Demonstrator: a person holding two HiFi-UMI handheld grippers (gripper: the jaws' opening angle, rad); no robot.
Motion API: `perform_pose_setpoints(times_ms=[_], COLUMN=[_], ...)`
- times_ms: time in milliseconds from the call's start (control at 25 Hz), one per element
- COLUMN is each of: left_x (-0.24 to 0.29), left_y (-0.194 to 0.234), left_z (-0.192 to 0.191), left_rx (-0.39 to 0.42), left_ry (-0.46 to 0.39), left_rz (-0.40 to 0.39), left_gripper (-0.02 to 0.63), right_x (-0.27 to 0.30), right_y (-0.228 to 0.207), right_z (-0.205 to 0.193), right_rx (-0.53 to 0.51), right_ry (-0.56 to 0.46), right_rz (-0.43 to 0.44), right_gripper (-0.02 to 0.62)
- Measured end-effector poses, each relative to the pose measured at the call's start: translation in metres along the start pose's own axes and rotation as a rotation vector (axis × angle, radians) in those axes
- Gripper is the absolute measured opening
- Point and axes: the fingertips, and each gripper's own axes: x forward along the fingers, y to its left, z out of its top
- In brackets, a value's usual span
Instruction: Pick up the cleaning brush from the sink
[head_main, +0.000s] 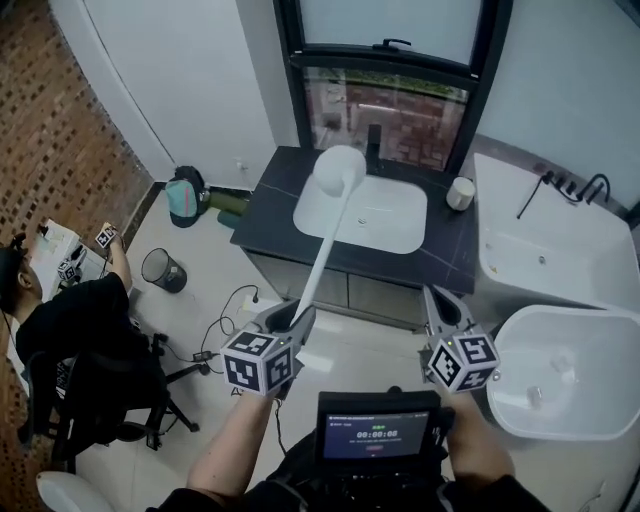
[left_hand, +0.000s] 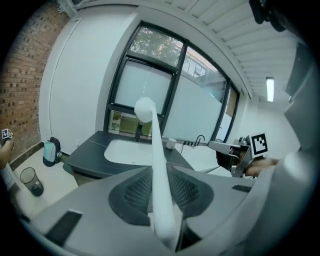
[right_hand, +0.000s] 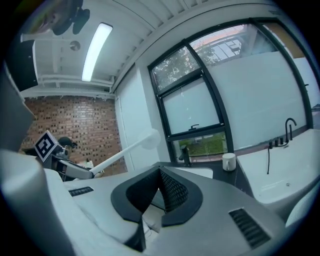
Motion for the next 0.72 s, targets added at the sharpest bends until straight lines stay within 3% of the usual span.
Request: perform_pose_setpoints(times_ms=[240,360,520,720], left_x=[-0.058,-0.081,-0.097,-0.122], left_y=[-0.073,-0.119,-0.167,-0.197], left_z=[-0.009,-0.017,-0.026,-0.029], left_rx=[-0.002,-0.016,0.028,0.069], left_ry=[-0.149,-0.168,-0.212,-0.265], left_rz=[-0.019,-0.029,-0.009,-0.013], left_gripper=[0.097,0.097,0.097,0.097], right_x=[-0.091,-0.14,-0.187,-0.218], right_y=[0.025,0.024,0.018,0.031], right_z=[0.01,0.011,0.007,-0.001], right_rx=[-0.021,-0.041,-0.043,-0.032], right_ry=[-0.042,-0.046,-0.054,-0.05], right_rz=[0.011,0.028,0.051,0.056], right_gripper=[-0.011,-0.011,-0.011,-0.011])
